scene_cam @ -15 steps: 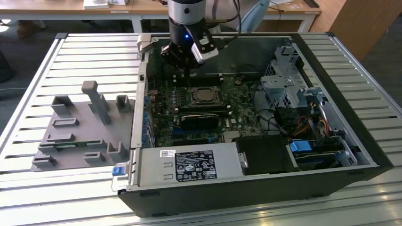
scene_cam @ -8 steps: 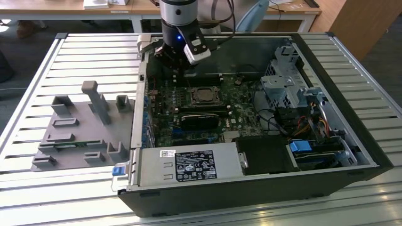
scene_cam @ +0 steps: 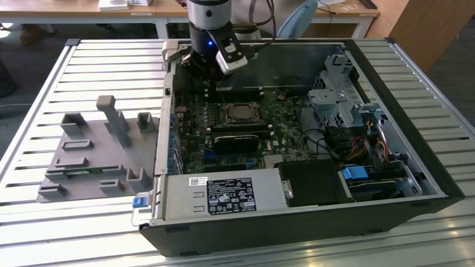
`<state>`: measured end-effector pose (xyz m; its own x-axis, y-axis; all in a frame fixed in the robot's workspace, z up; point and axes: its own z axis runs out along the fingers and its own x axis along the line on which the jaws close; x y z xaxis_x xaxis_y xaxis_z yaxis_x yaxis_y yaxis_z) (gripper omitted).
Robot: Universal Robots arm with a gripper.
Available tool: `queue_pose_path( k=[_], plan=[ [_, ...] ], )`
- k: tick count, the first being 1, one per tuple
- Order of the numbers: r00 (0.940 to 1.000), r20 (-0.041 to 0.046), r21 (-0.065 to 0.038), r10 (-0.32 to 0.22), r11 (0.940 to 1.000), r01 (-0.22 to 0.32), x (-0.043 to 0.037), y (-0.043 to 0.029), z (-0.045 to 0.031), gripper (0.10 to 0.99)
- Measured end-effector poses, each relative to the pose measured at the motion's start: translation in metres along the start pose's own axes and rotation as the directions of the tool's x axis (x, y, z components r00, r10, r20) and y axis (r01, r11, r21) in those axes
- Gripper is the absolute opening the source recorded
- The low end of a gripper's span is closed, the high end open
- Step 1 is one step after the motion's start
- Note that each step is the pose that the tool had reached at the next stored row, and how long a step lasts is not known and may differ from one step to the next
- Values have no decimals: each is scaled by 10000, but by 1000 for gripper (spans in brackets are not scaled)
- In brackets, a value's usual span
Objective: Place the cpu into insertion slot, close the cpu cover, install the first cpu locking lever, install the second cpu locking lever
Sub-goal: 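Install the first cpu locking lever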
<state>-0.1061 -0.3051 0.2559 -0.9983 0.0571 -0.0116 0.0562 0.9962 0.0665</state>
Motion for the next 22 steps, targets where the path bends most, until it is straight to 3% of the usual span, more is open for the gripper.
queue_pose_path(
  k=[10, 22],
  plan=[
    [10000, -2, 0, -22, 10000, 22, -24, 66, 17, 106],
    [10000, -2, 0, -24, 10000, 24, -242, 95, 30, 106]
  ],
)
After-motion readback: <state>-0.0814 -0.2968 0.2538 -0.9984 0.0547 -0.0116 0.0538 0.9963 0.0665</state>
